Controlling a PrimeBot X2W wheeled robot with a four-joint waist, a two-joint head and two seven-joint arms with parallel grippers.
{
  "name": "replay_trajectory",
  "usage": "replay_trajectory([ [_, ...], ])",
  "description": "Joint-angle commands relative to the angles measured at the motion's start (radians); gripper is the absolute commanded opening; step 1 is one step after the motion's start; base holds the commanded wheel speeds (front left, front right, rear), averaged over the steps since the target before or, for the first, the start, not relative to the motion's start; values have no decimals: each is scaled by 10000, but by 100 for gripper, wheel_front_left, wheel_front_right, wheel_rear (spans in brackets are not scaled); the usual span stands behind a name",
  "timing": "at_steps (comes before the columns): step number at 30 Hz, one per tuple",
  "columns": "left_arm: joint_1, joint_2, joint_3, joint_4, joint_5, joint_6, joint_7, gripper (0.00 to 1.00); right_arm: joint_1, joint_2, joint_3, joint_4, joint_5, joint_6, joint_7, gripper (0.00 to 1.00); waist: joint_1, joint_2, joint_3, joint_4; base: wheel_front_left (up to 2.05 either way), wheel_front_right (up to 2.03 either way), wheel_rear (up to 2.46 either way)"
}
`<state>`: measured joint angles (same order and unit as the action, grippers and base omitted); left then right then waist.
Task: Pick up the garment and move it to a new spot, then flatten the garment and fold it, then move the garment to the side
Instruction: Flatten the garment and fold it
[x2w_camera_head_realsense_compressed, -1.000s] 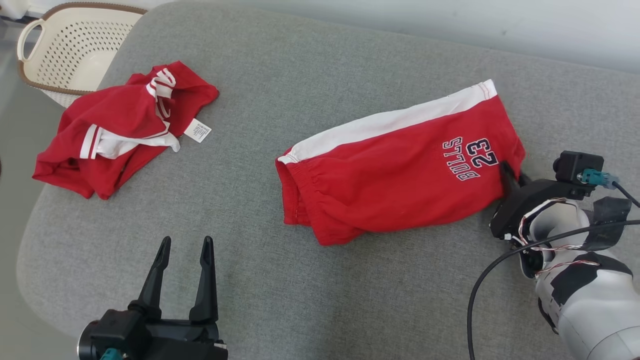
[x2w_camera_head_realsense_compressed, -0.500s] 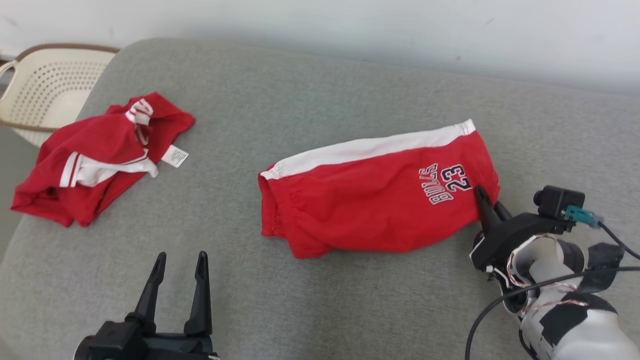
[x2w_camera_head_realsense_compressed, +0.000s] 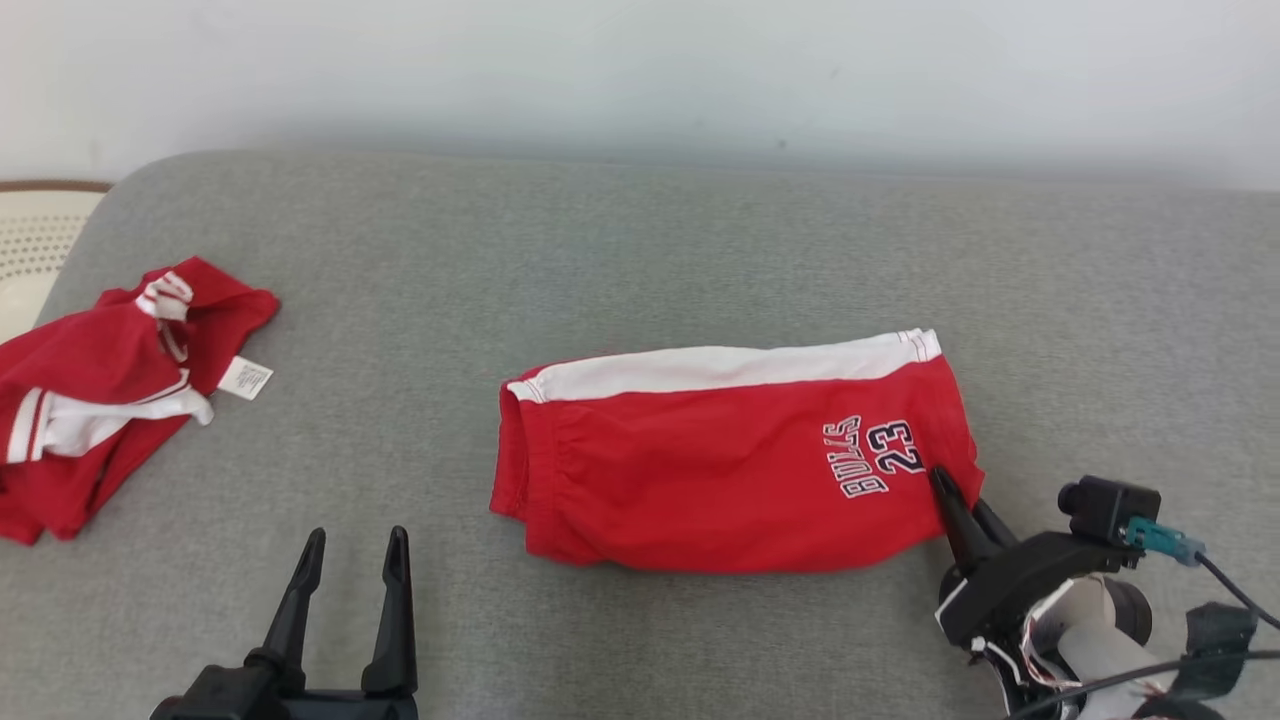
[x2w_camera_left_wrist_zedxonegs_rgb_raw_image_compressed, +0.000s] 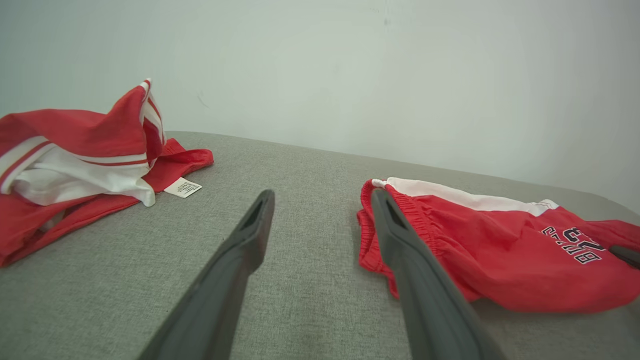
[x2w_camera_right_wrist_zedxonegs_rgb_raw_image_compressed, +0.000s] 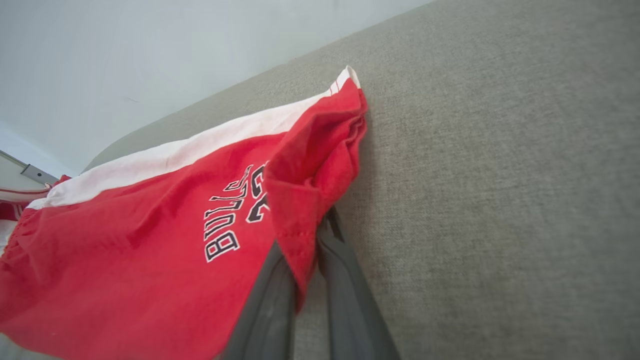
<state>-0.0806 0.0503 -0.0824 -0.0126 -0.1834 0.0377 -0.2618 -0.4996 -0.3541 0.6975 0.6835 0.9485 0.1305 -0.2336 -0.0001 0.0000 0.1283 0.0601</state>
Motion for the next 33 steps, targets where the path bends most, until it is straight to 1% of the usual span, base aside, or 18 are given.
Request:
replay_trajectory([
  [1, 141, 6, 3, -35, 101, 6, -41, 100, 334, -53, -78, -231, 46, 5, 45, 0, 1, 0, -92, -282, 0, 0, 0],
  [6, 182, 4, 55, -59, 90, 25, -41, 100, 899, -123, -438, -797, -231, 5, 171, 0, 1, 0, -75, -484, 0, 0, 0],
  [9, 164, 4, 17, -3, 89, -53, -41, 100, 1342, -75, -720, -1099, -355, 5, 343, 0, 1, 0, -73, -495, 0, 0, 0],
  [12, 198, 4, 63, -36, 31, -20, -39, 100, 1719, -40, -1023, -1396, -499, 5, 507, 0, 1, 0, -85, -527, 0, 0, 0],
  [13, 216, 3, 75, -32, 15, -9, -39, 100, 1816, -56, -1140, -1426, -621, 5, 537, 22, 1, 0, -86, -534, 0, 0, 0],
  [14, 232, 4, 91, -24, 7, -6, -41, 100, 1886, -30, -1240, -1470, -731, 5, 565, 76, 1, 0, -92, -539, 0, 0, 0],
  [15, 242, 4, 98, -11, 0, -12, -39, 100, 2000, 96, -1359, -1587, -664, 5, 644, 100, 1, 0, -102, -542, 0, 0, 0],
  [16, 253, 4, 117, -3, -14, -19, -41, 100, 2081, 156, -1492, -1664, -706, 5, 650, 100, 1, 0, -121, -548, 0, 0, 0],
  [18, 266, 4, 164, 0, -33, -12, -39, 100, 2142, 103, -1785, -1728, -1063, 5, 670, 100, 1, 0, -159, -559, 0, 0, 0],
  [21, 236, 4, 250, 12, -39, -30, -41, 100, 2279, 204, -2202, -1791, -1687, 5, 571, 100, 1, 0, -227, -595, 0, 0, 0],
  [22, 236, 4, 250, 12, -39, -30, -41, 100, 2279, 204, -2202, -1791, -1687, 5, 571, 100, 1, 0, -227, -595, 0, 0, 0],
  [25, 387, 4, 234, -67, -19, 80, -41, 100, 2328, 335, -2700, -2017, -2286, 5, 410, 100, 1, 0, -327, -655, 0, 0, 0],
  [29, 504, 4, 334, -147, 14, 136, -41, 100, 2505, 472, -3211, -2555, -3290, 5, 163, 100, 1, 0, -429, -802, 0, 0, 0],
  [33, 615, 3, 501, -184, 73, 112, -39, 100, 2689, 512, -3576, -3277, -4633, 5, -85, 100, 1, 0, -539, -964, 0, 0, 0],
])
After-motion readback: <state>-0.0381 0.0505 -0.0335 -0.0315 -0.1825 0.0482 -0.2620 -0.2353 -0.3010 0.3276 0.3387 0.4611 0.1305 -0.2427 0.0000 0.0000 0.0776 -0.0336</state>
